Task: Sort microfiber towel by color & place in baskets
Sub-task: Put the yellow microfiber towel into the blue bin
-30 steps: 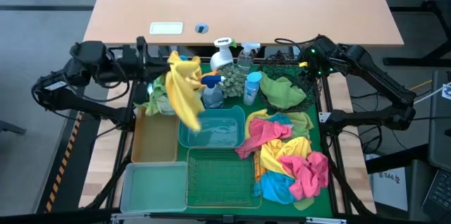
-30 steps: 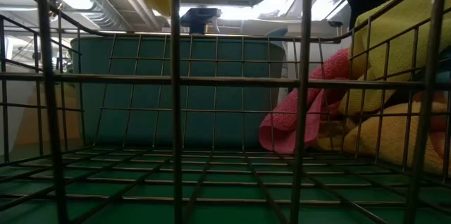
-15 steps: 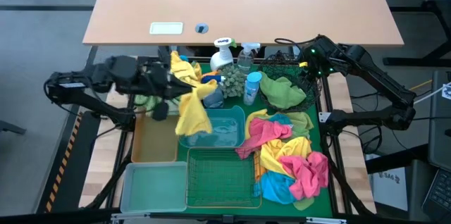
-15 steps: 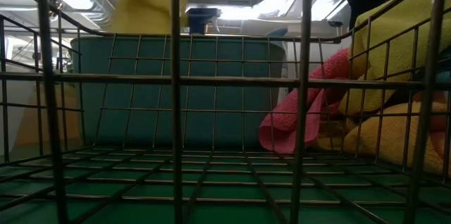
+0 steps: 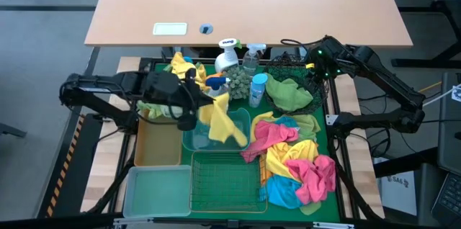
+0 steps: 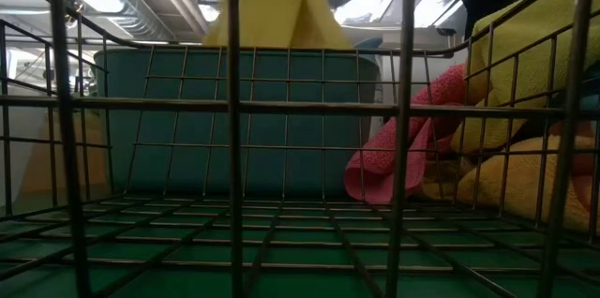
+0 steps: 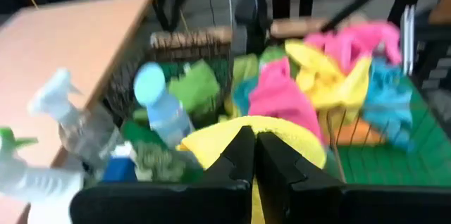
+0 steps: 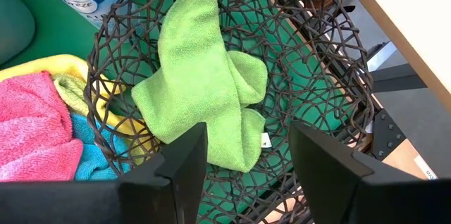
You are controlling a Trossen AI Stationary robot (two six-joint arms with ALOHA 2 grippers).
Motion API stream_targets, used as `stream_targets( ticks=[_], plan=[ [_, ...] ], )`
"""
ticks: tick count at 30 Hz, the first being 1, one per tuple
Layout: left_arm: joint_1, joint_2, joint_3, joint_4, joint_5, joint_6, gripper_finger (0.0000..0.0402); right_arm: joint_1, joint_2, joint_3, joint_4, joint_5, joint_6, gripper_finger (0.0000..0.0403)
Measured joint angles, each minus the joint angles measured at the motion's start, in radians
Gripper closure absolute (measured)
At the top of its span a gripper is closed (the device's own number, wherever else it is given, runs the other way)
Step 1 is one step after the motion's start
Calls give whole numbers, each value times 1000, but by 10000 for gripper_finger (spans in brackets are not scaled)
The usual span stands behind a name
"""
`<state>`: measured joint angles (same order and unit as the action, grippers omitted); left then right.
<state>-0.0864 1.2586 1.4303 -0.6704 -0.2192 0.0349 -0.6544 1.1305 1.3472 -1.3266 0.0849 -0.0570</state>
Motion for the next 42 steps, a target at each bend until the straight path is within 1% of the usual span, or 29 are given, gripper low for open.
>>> stream_targets(
  ticks=[7, 10, 12, 15, 22, 30, 34, 40, 42],
  plan=[
    [-8, 28, 0, -93, 19, -10, 375, 0, 0, 0, 0, 0, 0, 205],
    [-8, 27, 0, -101, 22, -79, 361, 0, 0, 0, 0, 0, 0, 205],
    [-8, 25, 0, -110, 23, -111, 349, 0, 0, 0, 0, 0, 0, 205],
    [-8, 21, 0, -117, 31, -112, 331, 0, 0, 0, 0, 0, 0, 205],
    [-13, 4, 0, -210, 57, -146, 292, 0, 0, 0, 0, 0, 0, 205],
    [-15, -3, 0, -334, 57, -281, 242, 0, 0, 0, -1, 0, 0, 205],
    [-15, -3, 0, -354, 57, -296, 220, 0, 0, 0, -1, 0, 0, 205],
    [-15, -2, 0, -354, 54, -295, 210, 0, 0, 0, -1, 0, 0, 205],
    [-10, -2, 0, -354, 26, -296, 209, 0, 0, 0, -1, 0, 0, 205]
  ],
)
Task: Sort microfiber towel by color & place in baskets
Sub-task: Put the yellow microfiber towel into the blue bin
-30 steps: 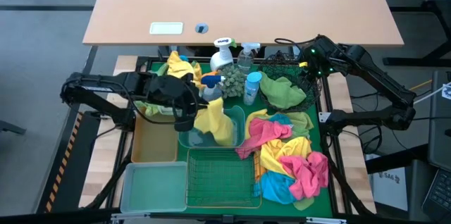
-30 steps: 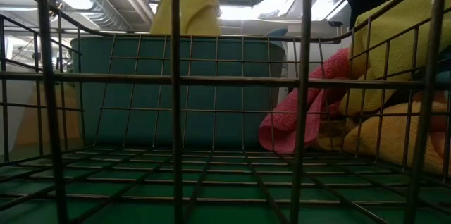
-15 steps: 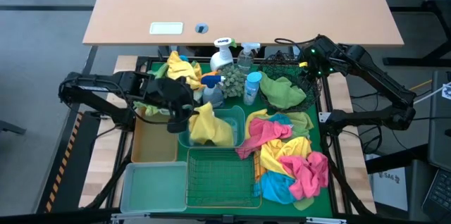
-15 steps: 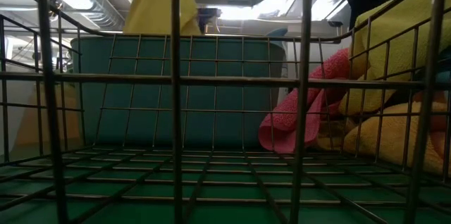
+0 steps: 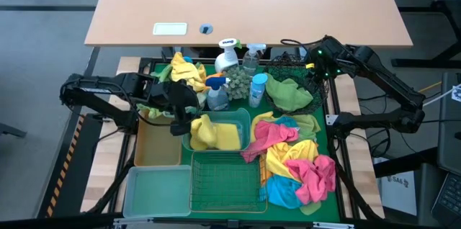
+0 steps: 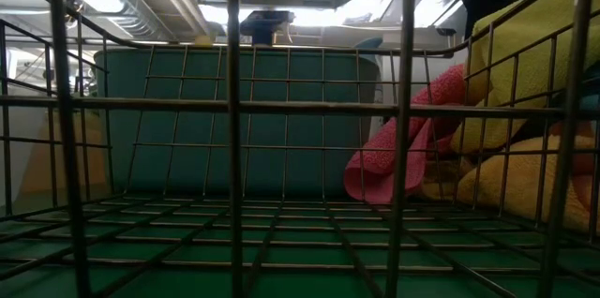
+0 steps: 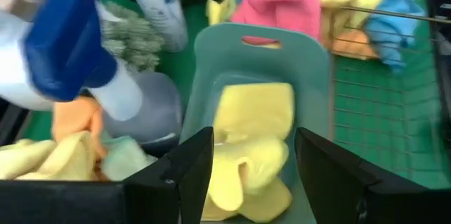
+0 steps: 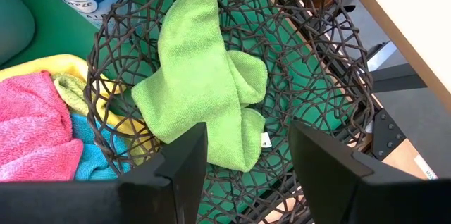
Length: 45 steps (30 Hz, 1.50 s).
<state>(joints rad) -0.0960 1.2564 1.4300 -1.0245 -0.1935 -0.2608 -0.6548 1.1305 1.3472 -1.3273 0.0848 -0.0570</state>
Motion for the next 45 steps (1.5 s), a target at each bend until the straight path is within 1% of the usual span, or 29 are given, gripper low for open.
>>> stream_targets(
  ticks=[6, 8, 12, 15, 18, 22, 28, 30, 32, 34, 40, 45],
  plan=[
    [58, 0, 0, 0, -182, -1, 209, 0, 0, 0, 0, 0, 0, 205],
    [99, 0, 0, 0, -211, 3, 209, 0, 0, 0, 0, 0, 0, 205],
    [191, 0, 0, -46, -200, 39, 209, 0, 0, 0, 0, 0, 0, 205],
    [250, 0, -14, -82, -177, 112, 209, 0, 0, 0, 0, 0, 0, 205],
    [296, 1, -51, -91, -158, 215, 209, 0, 0, 0, 0, 0, 0, 205],
    [339, 1, -129, -56, -159, 362, 209, 0, 0, 0, 0, 0, 0, 205],
    [379, 1, -252, 58, -165, 534, 209, 0, 0, 0, 0, 0, 0, 205],
    [387, 1, -289, 116, -197, 582, 209, 0, 0, 0, 0, 0, 0, 205],
    [394, 1, -322, 175, -245, 613, 209, 0, 0, 0, 0, 0, 0, 205],
    [406, 1, -339, 209, -266, 636, 209, 0, 0, 0, 0, 0, 0, 205],
    [446, 1, -402, 285, -257, 665, 209, 0, 0, 0, 0, 0, 0, 205],
    [482, 1, -450, 289, -258, 658, 209, 0, 0, 0, 0, 0, 0, 205]
  ],
)
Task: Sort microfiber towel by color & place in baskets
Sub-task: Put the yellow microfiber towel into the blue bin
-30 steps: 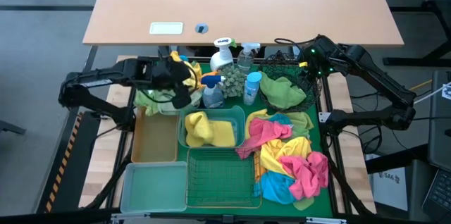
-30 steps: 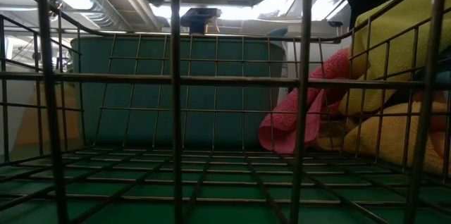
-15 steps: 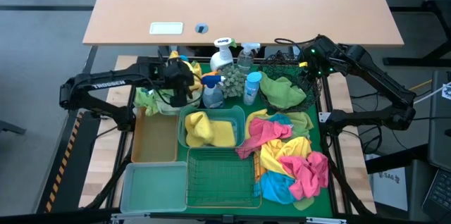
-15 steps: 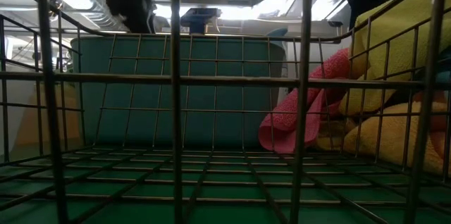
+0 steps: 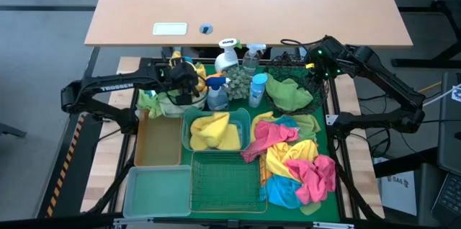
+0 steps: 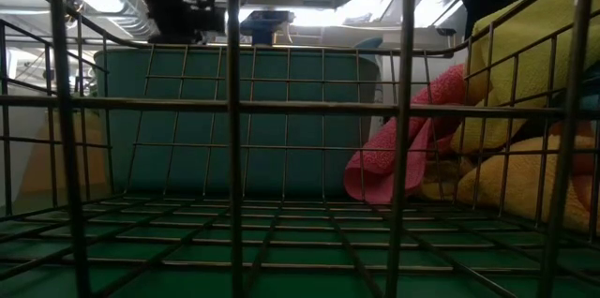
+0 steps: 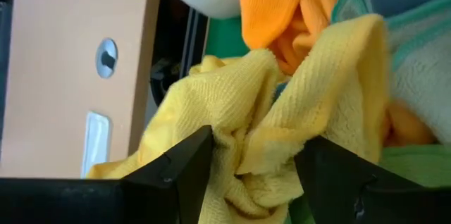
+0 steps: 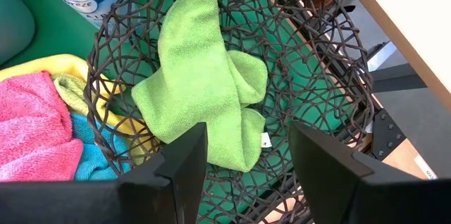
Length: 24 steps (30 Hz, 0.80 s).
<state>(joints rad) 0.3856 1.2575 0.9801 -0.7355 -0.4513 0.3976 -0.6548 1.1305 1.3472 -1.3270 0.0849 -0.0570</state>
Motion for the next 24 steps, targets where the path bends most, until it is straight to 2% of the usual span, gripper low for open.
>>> stream_targets(
  ticks=[3, 5, 8, 12, 13, 18, 24],
  plan=[
    [12, 0, -11, 1, 2, -24, 217, 0, 0, 0, 0, 0, 0, 205],
    [14, 0, -11, 4, 1, -24, 237, 0, 0, 0, 0, 0, 0, 205],
    [14, 0, -11, 30, 2, -25, 289, 0, 0, 0, 0, 0, 0, 205],
    [13, -2, 4, 28, 4, -30, 380, 0, 0, 0, 0, 0, 0, 205],
    [11, -2, 18, 23, 4, -40, 389, 0, 0, 0, 0, 0, 0, 205],
    [-17, -11, 129, -46, 0, -56, 396, 0, 0, 0, 0, 0, 0, 205],
    [-83, -27, 334, -145, -4, -97, 399, 0, 0, 0, 0, 0, 0, 205]
  ],
)
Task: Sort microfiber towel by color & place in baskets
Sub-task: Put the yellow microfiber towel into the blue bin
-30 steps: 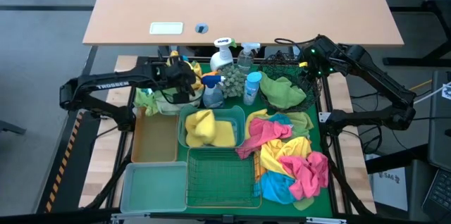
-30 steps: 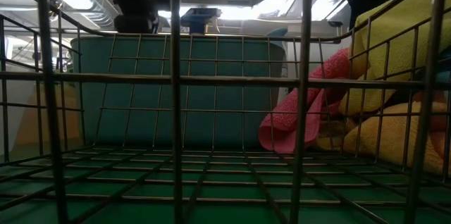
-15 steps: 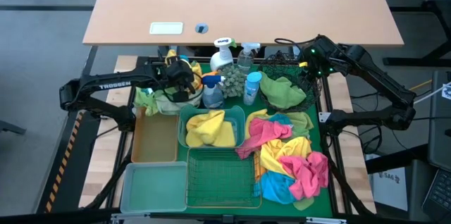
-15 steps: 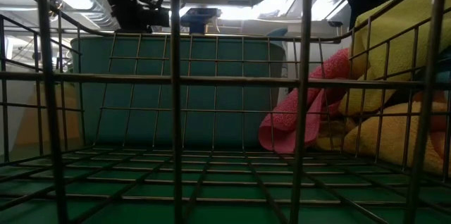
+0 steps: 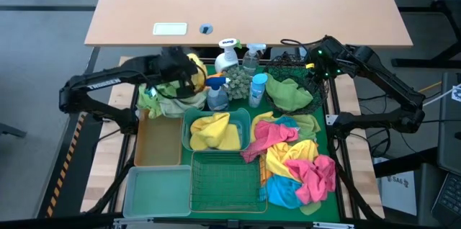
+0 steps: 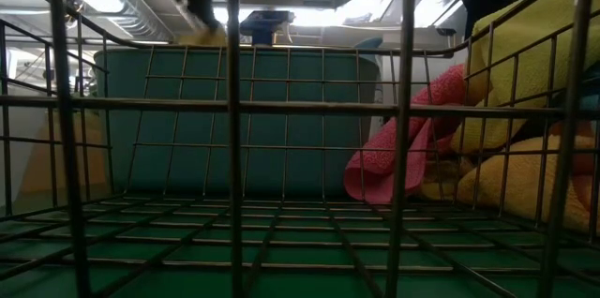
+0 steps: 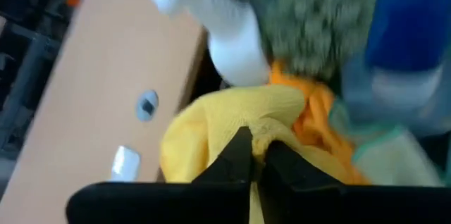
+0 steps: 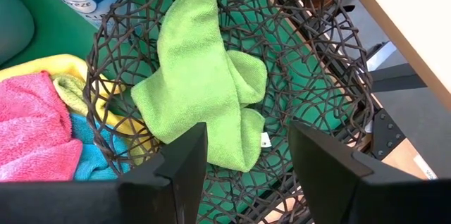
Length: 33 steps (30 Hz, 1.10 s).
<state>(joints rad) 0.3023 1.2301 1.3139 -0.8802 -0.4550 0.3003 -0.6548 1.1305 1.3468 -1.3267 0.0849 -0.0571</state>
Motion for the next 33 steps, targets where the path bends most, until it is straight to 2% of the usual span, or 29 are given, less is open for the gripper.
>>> stream_targets(
  ticks=[3, 10, 17, 25, 33],
  plan=[
    [-39, 0, 123, -62, 1, -37, 399, 0, 0, 0, 0, 0, 0, 205],
    [-156, 0, 369, -70, 1, -59, 399, 0, 0, 0, 0, 0, 0, 205],
    [-275, 0, 544, -19, 0, -63, 399, 0, 0, 0, 0, 0, 0, 205],
    [-401, 0, 599, 79, 72, -68, 400, 0, 0, 0, 0, 0, 0, 205],
    [-497, 41, 599, 32, 82, -224, 400, 0, 0, 0, 0, 0, 0, 205]
  ],
)
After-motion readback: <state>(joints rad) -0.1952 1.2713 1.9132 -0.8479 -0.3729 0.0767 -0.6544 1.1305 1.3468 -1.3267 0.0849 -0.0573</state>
